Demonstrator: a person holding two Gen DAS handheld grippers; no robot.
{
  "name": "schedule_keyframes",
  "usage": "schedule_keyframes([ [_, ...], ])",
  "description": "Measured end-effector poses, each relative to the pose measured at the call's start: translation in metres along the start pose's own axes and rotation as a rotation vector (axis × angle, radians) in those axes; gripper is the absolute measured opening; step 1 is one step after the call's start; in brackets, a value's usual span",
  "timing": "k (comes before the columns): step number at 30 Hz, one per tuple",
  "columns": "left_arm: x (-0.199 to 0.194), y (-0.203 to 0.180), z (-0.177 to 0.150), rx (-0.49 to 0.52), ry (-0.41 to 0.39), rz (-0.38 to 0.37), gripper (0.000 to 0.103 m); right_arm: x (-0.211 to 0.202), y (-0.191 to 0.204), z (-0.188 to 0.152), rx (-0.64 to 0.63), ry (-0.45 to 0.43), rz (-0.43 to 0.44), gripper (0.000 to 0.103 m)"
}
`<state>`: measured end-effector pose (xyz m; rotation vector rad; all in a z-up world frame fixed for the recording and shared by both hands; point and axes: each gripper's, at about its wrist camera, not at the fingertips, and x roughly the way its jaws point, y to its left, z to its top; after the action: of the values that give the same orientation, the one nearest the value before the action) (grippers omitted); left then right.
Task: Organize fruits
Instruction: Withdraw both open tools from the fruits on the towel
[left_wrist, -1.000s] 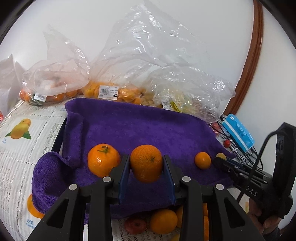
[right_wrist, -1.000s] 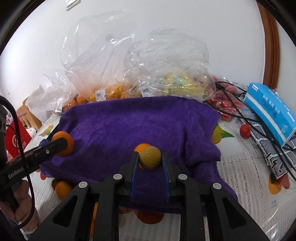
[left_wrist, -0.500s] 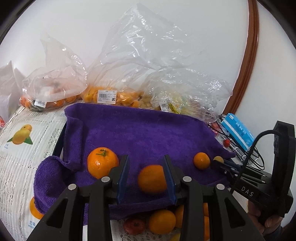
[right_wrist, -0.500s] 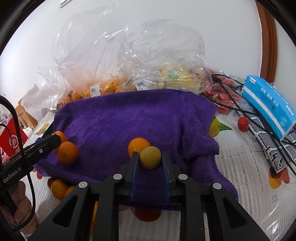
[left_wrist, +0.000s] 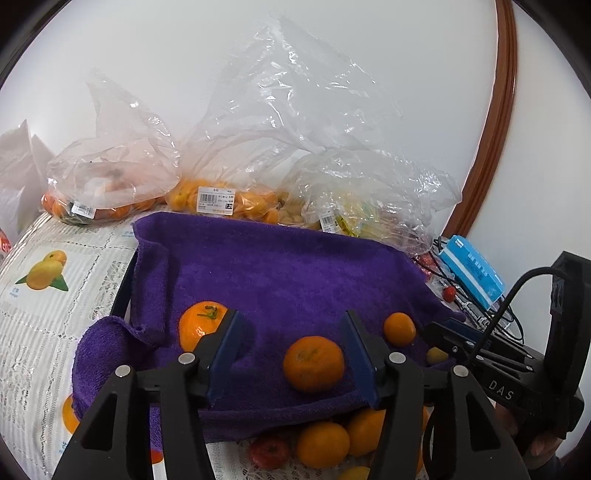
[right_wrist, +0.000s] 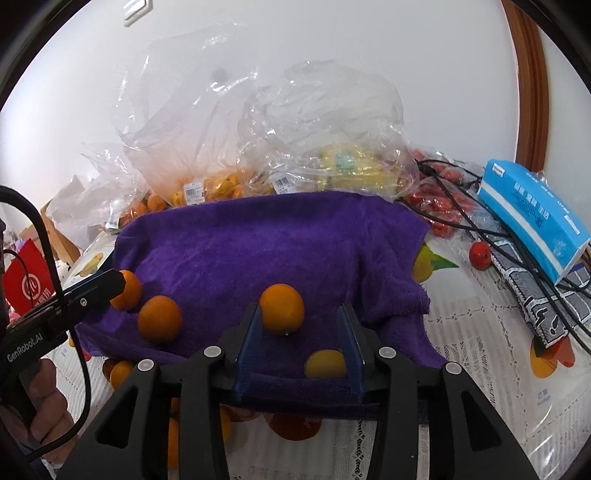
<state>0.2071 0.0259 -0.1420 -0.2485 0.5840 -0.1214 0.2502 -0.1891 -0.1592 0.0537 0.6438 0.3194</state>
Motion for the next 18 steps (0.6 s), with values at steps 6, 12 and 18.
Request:
schedule_keyframes([
  [6, 0.002, 0.005, 0.001, -0.030, 0.006, -0.012, 0.055, -0.005, -0.003, -0.001, 0.005, -0.041, 0.003, 0.043],
  [12, 0.000, 0.007, 0.001, -0.047, 0.001, -0.016, 0.055, -0.004, -0.010, -0.002, 0.039, -0.045, 0.016, 0.043],
  [18, -0.002, 0.007, 0.002, -0.053, -0.004, -0.016, 0.055, -0.006, -0.008, -0.002, 0.034, -0.052, 0.017, 0.043],
])
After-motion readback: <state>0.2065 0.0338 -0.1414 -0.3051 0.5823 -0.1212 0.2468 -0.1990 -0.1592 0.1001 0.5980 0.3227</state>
